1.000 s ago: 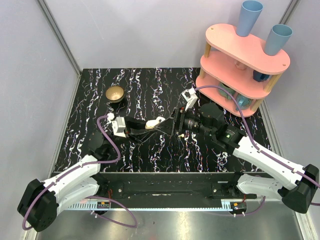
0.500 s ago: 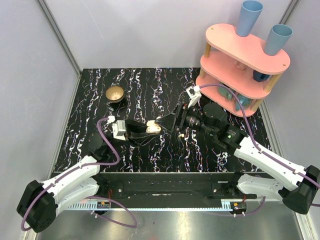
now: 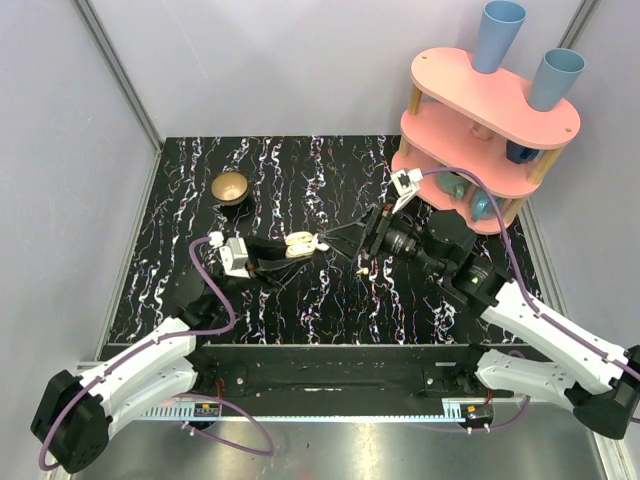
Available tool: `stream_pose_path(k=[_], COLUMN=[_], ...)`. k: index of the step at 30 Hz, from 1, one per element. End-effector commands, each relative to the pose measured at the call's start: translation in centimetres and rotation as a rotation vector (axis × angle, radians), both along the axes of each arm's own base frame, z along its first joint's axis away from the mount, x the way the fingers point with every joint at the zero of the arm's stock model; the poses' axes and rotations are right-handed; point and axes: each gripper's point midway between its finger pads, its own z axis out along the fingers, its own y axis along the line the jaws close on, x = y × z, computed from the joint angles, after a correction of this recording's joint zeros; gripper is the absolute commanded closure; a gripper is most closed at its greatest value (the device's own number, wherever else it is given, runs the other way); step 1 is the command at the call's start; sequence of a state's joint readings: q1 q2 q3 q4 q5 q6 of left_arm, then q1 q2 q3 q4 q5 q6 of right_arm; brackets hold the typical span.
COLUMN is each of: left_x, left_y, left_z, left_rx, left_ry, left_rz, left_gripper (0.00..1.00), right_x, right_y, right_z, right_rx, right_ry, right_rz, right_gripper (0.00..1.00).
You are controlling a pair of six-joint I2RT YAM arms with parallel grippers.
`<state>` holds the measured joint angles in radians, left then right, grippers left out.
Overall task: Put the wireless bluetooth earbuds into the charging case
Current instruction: Open the charging case, then pick up the right earbud from the corner of the board.
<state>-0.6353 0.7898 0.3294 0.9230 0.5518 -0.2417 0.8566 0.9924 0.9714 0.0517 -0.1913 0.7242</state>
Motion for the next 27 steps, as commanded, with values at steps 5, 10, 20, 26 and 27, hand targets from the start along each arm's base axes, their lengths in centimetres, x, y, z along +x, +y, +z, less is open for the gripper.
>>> stream_pose_path(k=[5, 10, 20, 26, 27], left_x=[0.5, 0.4, -0.4, -0.6, -0.5], left_y=[1.2, 1.4, 1.9, 2.4, 2.4], left_z=[0.9, 1.2, 1.9, 2.7, 2.7], left_rx=[-0.036, -0.034, -0.047, -0.071, -0.068], left_ry=[-0.036, -0.045, -0.069, -0.099, -0.101], left_rz=[0.085, 0.095, 0.089, 0.108, 0.112], left_gripper=[1.0, 1.0, 1.0, 1.0, 1.0], right_x=[2.9, 4.4, 4.1, 4.2, 4.4], right_y=[-5.2, -10.1, -16.9, -17.2, -16.8], right_z=[-1.7, -5.4, -11.5, -11.9, -12.3], right_rx=[-0.143, -0.277, -0.559, -0.583, -0.596], right_ry=[0.008, 0.056, 0.17, 0.216, 0.231], right_rz=[-0.287, -0.484, -0.677, -0.689, -0.674], right_gripper=[0.17, 0.19, 0.03, 0.0, 0.0])
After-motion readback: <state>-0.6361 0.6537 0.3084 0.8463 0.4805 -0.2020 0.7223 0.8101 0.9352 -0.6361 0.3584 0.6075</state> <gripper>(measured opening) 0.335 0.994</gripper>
